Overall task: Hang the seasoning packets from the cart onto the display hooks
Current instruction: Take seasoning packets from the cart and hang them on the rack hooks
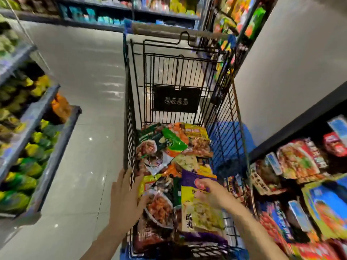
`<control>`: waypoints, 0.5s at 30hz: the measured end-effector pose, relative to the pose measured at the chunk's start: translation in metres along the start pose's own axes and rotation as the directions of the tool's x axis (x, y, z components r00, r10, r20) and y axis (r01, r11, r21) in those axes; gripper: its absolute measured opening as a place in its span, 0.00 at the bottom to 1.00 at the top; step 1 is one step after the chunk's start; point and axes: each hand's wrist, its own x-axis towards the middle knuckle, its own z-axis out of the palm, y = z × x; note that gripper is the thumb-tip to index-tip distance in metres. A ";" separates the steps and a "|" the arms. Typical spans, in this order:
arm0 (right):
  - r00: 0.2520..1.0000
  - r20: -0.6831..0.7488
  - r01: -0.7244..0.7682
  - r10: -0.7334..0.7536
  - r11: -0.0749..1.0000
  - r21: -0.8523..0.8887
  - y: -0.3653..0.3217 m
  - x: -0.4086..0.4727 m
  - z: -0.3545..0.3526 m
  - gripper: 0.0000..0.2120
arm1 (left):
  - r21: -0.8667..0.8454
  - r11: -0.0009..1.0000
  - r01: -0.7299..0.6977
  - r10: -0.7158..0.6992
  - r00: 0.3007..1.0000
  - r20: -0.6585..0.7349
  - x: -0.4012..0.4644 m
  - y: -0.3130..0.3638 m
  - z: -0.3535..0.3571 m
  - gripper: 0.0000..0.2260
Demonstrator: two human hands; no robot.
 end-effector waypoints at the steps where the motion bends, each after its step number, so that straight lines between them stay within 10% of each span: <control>1: 0.999 0.029 -0.033 0.034 0.999 -0.028 0.011 0.003 0.013 0.50 | 0.018 1.000 0.009 -0.009 1.000 -0.008 -0.002 -0.001 0.005 0.29; 5: 0.980 0.132 -0.141 0.146 0.989 -0.047 0.046 0.026 0.056 0.30 | 0.072 0.997 0.020 -0.017 0.999 -0.034 0.001 -0.002 0.011 0.28; 10: 0.970 -0.065 -0.241 0.234 0.964 -0.109 0.058 0.049 0.094 0.47 | 0.083 0.997 0.001 0.007 0.995 -0.104 -0.002 -0.003 0.014 0.27; 15: 0.961 0.027 -0.264 0.276 0.938 -0.223 0.067 0.048 0.114 0.56 | 0.101 0.995 0.012 0.003 0.989 -0.150 -0.004 -0.003 0.018 0.27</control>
